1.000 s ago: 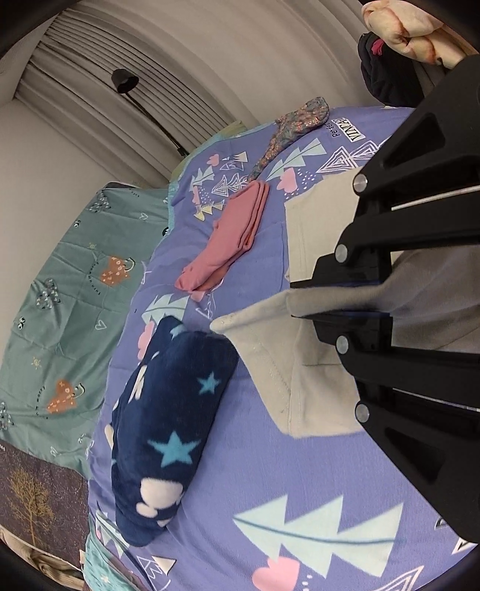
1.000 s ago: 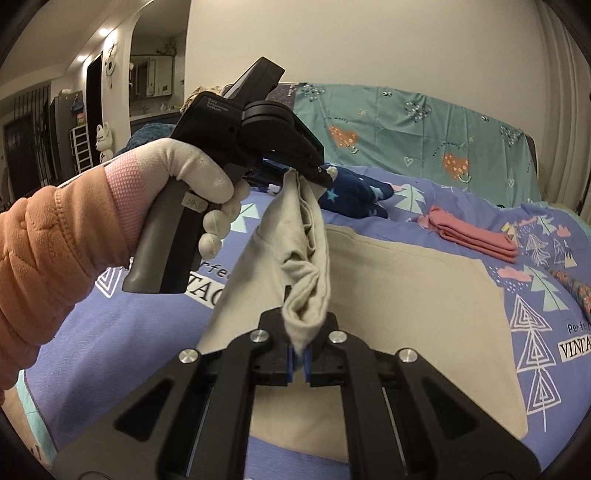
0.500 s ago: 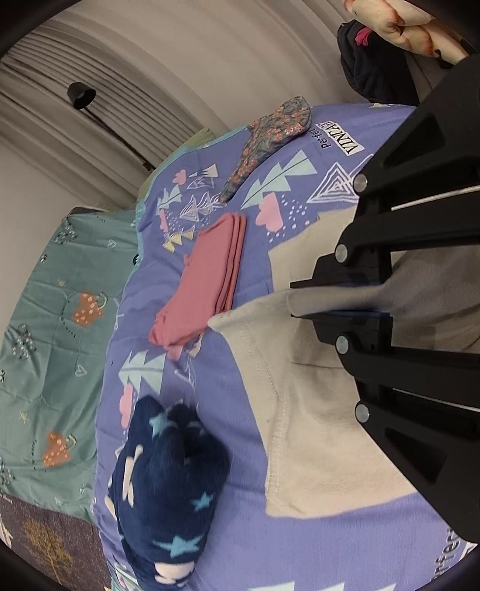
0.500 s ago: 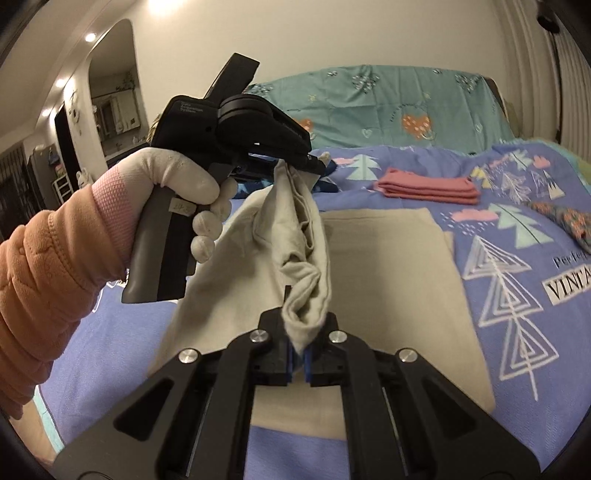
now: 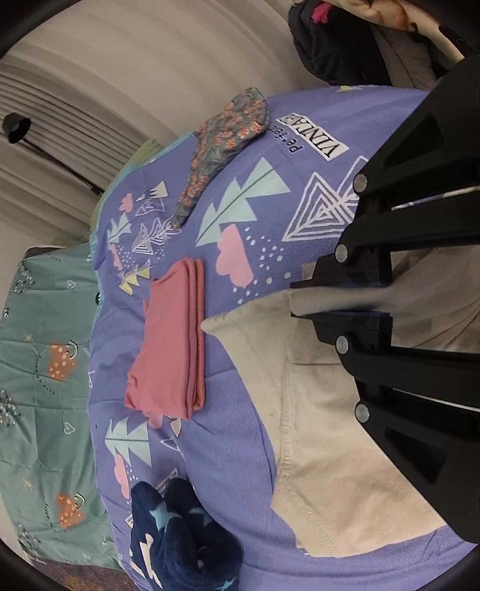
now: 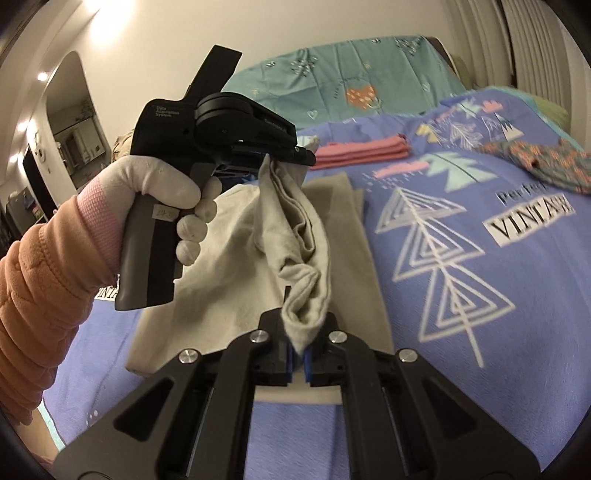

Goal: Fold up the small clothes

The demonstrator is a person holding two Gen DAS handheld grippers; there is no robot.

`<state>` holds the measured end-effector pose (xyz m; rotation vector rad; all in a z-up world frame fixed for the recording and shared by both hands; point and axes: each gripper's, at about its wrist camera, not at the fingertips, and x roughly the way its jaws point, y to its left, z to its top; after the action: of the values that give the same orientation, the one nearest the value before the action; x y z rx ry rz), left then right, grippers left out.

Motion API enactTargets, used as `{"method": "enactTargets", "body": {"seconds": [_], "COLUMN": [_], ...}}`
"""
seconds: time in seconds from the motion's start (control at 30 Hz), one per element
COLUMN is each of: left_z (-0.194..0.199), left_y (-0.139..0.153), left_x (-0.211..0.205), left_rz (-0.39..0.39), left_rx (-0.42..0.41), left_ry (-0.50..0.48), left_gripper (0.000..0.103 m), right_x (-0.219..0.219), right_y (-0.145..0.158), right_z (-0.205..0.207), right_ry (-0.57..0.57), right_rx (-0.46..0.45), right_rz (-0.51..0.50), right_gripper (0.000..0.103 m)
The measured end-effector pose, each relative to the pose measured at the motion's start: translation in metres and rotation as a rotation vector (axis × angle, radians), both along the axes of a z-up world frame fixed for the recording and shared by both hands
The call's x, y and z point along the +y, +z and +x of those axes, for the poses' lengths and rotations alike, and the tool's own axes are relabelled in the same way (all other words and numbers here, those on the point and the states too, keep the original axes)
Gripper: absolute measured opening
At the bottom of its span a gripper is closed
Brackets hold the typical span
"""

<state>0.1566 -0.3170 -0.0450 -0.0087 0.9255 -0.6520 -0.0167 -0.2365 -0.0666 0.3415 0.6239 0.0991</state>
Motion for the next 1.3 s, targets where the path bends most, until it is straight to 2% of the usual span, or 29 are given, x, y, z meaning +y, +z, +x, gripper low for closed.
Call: {"method": "enactTargets", "body": {"seconds": [0.27,0.57,0.63,0.7,0.73,0.77,0.87,0.93,1.03,1.17,1.3], "left_z": [0.0,-0.001,-0.001,-0.003,-0.005,-0.008,-0.023,-0.042,-0.08,-0.134,-0.184], "left_y": [-0.01,-0.02,-0.018,-0.009,-0.002,0.009,0.031,0.041,0.042,0.025,-0.003], "left_x": [-0.015,-0.044,-0.048,-0.045,-0.04,-0.033,-0.011,0.013,0.055,0.117,0.155], "left_rz": [0.062,0.172,0.179,0.14,0.117,0.096,0.05,0.06,0.104,0.173,0.302], "left_rx": [-0.006,-0.072,-0.087,-0.11,-0.13,-0.16,-0.221,-0.261,-0.311,-0.318,-0.315], "left_ry": [-0.021,-0.017,-0.019,-0.004,0.007,0.02,-0.014,-0.038,-0.072,-0.093,-0.1], "left_gripper": [0.008,0.009,0.014,0.024,0.031,0.035,0.039,0.045,0.056,0.059,0.059], "right_x": [-0.008,-0.015,-0.02,-0.026,-0.029,-0.033,-0.041,-0.043,-0.043,-0.045,-0.044], "right_y": [-0.006,-0.011,-0.015,-0.022,-0.026,-0.031,-0.039,-0.04,-0.041,-0.043,-0.04], "right_z": [-0.001,0.001,0.003,0.004,0.004,0.004,0.005,0.005,0.006,0.008,0.009], "right_ry": [-0.002,-0.008,-0.005,0.001,0.004,0.009,0.018,0.023,0.03,0.034,0.035], "right_rx": [0.011,0.031,0.047,0.071,0.082,0.095,0.112,0.112,0.116,0.126,0.128], "right_rz": [0.032,0.089,0.118,0.167,0.194,0.233,0.313,0.332,0.347,0.37,0.355], "right_gripper": [0.004,0.004,0.004,0.004,0.004,0.005,0.005,0.005,0.005,0.006,0.006]}}
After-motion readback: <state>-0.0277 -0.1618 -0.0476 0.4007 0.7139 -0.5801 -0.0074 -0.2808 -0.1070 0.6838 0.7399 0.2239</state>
